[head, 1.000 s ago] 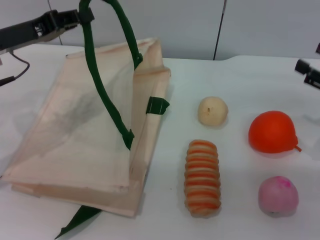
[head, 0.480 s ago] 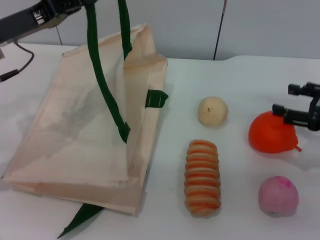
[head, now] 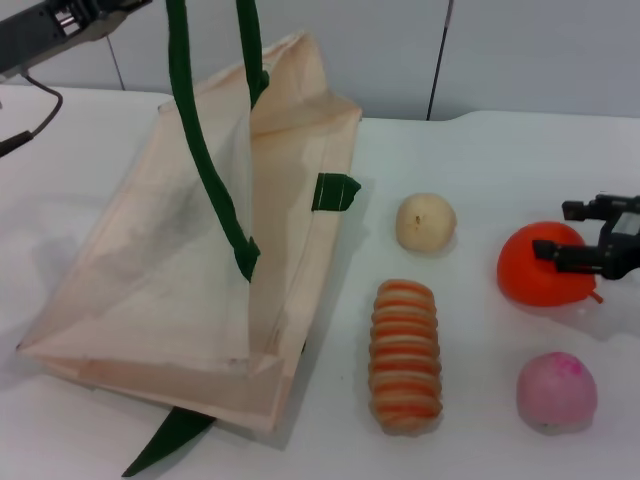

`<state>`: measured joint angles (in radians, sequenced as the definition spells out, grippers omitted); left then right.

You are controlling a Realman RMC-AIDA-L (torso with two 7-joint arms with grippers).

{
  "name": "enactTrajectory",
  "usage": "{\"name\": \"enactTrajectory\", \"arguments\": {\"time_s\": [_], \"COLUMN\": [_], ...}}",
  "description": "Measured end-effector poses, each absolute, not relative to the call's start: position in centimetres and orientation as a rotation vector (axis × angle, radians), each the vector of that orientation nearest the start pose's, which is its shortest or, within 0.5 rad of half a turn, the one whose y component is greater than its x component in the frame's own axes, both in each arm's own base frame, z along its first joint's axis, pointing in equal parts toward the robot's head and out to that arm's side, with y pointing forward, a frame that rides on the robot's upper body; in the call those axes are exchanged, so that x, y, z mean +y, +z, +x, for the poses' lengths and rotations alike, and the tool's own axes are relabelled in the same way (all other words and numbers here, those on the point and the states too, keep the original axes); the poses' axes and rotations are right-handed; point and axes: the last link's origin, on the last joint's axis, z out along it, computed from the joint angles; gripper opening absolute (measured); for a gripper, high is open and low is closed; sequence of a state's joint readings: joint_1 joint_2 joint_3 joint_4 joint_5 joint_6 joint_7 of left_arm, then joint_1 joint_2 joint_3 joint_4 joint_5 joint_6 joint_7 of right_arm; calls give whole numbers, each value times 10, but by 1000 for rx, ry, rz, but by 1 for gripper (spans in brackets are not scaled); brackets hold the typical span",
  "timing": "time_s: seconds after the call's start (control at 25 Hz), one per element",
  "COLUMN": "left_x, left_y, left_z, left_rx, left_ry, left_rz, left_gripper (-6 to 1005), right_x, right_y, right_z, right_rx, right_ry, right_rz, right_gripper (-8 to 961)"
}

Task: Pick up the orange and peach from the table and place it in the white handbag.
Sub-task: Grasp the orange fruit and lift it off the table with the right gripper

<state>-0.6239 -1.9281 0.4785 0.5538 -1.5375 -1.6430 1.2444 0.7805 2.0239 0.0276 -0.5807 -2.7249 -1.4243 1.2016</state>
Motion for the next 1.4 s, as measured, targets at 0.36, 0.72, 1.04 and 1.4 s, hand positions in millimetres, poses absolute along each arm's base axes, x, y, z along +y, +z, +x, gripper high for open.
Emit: {"name": "enactTrajectory", "arguments": {"time_s": [0.36, 0.72, 1.04, 1.4], "left_x": [380, 379, 380, 380], "left_y": [115, 118, 118, 118], "left_z": [-229, -230, -230, -230], "left_rx": [-1074, -1068, -1069, -1072], "left_ry": [-1484, -1495, -1497, -1493], "left_rz": [-2245, -2236, -2232, -2225], "left_gripper": [124, 123, 124, 124], "right_x": [384, 384, 384, 384], "right_y": [20, 19, 18, 17], "right_z": [301, 301, 300, 298], "right_rx": [651, 651, 645, 637], "right_ry": [163, 148, 141, 116], "right_rz": [-2603, -2613, -2622, -2643], "right_gripper": [764, 761, 685, 391]}}
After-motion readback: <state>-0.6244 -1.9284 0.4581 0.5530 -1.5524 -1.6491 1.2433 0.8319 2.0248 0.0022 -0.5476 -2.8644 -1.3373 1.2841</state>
